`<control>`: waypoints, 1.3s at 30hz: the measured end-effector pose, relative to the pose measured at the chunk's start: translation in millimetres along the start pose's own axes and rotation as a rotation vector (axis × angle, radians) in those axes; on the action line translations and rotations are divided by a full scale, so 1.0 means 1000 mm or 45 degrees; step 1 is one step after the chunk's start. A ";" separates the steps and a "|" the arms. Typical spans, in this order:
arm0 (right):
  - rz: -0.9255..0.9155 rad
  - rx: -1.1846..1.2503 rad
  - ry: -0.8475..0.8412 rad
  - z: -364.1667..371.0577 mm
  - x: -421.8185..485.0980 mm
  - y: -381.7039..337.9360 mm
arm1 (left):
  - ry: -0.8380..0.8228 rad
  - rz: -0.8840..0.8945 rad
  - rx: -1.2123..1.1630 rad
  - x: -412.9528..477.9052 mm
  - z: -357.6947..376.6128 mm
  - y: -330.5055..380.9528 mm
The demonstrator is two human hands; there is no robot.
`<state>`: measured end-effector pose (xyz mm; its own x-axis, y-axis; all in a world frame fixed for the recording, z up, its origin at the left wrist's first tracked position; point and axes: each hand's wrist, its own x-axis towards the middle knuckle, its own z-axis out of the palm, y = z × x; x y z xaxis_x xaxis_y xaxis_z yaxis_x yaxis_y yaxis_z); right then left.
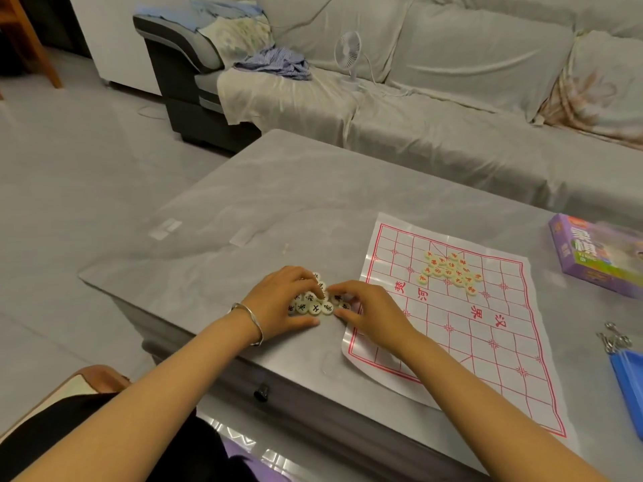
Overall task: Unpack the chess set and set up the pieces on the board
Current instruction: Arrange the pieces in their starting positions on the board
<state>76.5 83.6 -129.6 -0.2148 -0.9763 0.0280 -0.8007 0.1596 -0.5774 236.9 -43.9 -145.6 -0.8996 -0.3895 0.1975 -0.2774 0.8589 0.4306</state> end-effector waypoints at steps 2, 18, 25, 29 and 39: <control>0.023 -0.013 0.064 0.002 0.000 0.001 | 0.042 0.014 0.038 0.000 0.000 0.000; 0.045 0.211 0.220 0.016 -0.003 0.010 | -0.060 -0.055 -0.037 -0.002 -0.008 -0.012; 0.068 0.293 0.322 0.010 -0.003 0.012 | 0.035 -0.057 -0.129 -0.009 -0.002 -0.011; 0.049 0.301 0.325 0.005 -0.006 0.014 | 0.028 -0.084 -0.163 -0.010 0.001 -0.009; 0.143 0.425 0.387 -0.015 -0.029 0.033 | 0.200 -0.087 -0.302 0.013 -0.002 0.007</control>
<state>47.6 119.1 -137.2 -0.4839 -0.8604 0.1597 -0.5499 0.1570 -0.8203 224.2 -43.2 -138.0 -0.8131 -0.5065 0.2869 -0.2321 0.7341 0.6381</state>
